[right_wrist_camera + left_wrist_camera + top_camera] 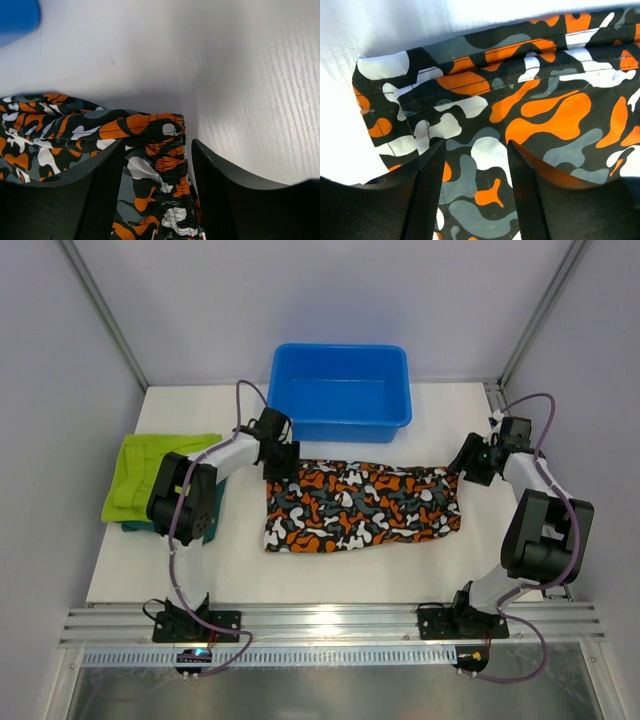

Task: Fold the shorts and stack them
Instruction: Smooth out the shorts at the center of the board.

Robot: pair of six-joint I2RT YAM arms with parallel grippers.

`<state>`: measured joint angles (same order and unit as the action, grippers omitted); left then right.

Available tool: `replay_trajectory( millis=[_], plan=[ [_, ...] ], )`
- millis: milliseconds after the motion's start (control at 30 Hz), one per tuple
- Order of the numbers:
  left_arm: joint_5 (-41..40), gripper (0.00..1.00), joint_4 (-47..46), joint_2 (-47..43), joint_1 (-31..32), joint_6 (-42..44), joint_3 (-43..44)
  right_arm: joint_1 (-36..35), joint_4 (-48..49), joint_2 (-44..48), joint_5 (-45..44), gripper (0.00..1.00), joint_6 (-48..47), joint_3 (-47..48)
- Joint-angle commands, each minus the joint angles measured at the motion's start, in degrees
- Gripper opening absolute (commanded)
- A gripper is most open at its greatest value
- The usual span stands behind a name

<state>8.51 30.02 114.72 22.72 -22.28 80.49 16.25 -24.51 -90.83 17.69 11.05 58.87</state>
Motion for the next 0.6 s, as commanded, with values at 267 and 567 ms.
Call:
replay_trajectory(
  millis=[267,567],
  plan=[
    [-1.6,0.54,0.0,0.9,-3.0,0.6,-0.5,0.2,9.3,-6.8,9.9,0.51,0.6,0.6],
    [-2.4,0.54,0.0,2.1,-3.0,0.7,-0.6,0.6,9.1,-8.0,7.5,0.60,0.5,1.2]
  ],
)
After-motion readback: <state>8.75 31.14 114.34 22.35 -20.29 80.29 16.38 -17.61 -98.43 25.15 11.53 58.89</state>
